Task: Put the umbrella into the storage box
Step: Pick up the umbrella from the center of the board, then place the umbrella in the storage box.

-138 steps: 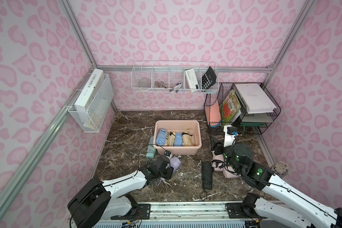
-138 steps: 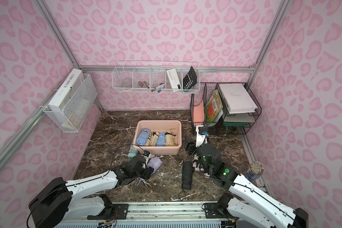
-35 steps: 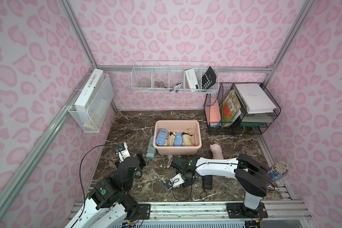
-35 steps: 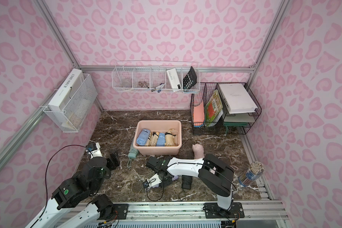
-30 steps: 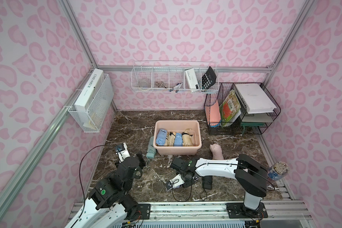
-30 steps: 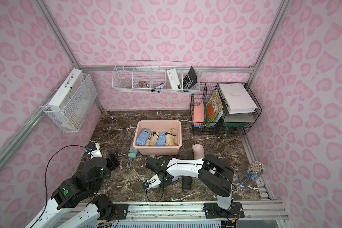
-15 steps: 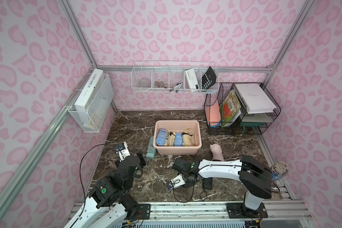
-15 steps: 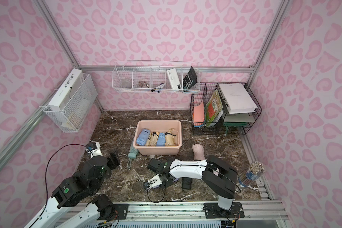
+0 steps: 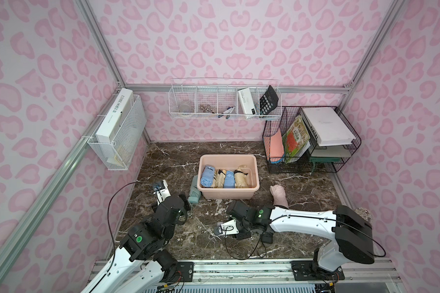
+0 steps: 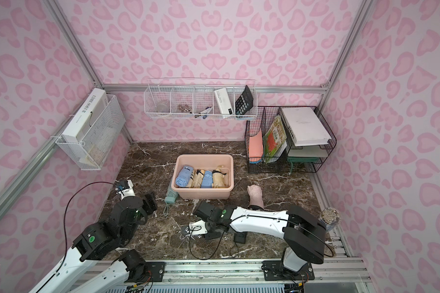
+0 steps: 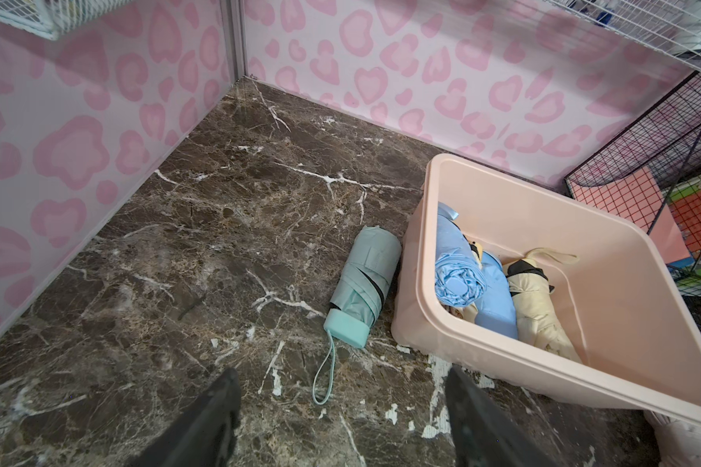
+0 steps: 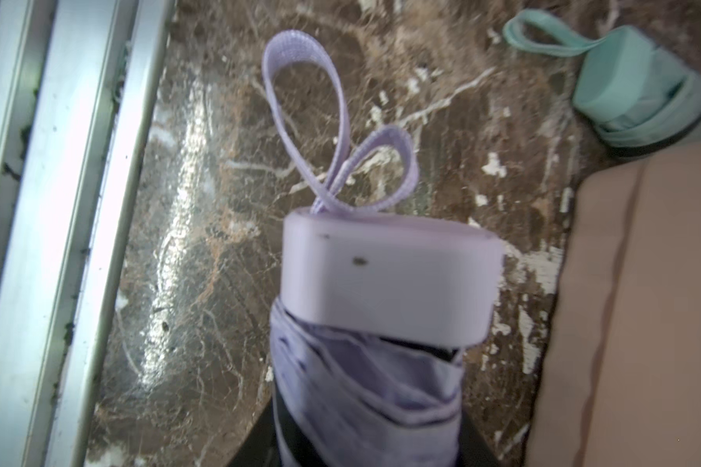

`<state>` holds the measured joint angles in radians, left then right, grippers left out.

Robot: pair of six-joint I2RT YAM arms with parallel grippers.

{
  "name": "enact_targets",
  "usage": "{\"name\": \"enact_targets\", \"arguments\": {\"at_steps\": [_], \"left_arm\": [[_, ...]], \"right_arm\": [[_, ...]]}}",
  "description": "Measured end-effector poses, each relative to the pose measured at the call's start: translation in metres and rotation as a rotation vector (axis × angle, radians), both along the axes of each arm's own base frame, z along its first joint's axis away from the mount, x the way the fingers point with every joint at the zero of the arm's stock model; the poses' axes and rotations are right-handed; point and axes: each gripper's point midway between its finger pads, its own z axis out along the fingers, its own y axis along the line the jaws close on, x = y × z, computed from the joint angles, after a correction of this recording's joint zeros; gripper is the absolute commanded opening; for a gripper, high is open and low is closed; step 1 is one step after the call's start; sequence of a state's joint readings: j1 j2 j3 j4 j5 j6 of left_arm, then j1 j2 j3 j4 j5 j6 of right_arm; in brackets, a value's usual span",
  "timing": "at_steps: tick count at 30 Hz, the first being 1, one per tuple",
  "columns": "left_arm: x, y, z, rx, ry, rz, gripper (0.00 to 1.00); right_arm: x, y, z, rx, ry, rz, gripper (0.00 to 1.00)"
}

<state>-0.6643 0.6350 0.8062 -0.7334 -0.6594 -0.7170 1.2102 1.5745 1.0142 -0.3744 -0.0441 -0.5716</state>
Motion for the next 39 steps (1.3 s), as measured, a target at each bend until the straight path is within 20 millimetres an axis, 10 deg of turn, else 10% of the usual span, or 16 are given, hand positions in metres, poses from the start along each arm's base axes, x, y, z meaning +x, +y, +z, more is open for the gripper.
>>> {"name": "enact_targets", "arguments": {"at_steps": [18,39], "left_arm": [[0.069,-0.031,-0.003,-0.031,0.098,-0.088,0.81],[0.118,-0.049,-0.057,0.007,0.295,-0.221,0.7]], "right_arm": [[0.044,0.02,0.131,0.547,0.116,-0.363,0.0],[0.213,0.038,0.198,0.961,0.587,-0.99,0.0]]}}
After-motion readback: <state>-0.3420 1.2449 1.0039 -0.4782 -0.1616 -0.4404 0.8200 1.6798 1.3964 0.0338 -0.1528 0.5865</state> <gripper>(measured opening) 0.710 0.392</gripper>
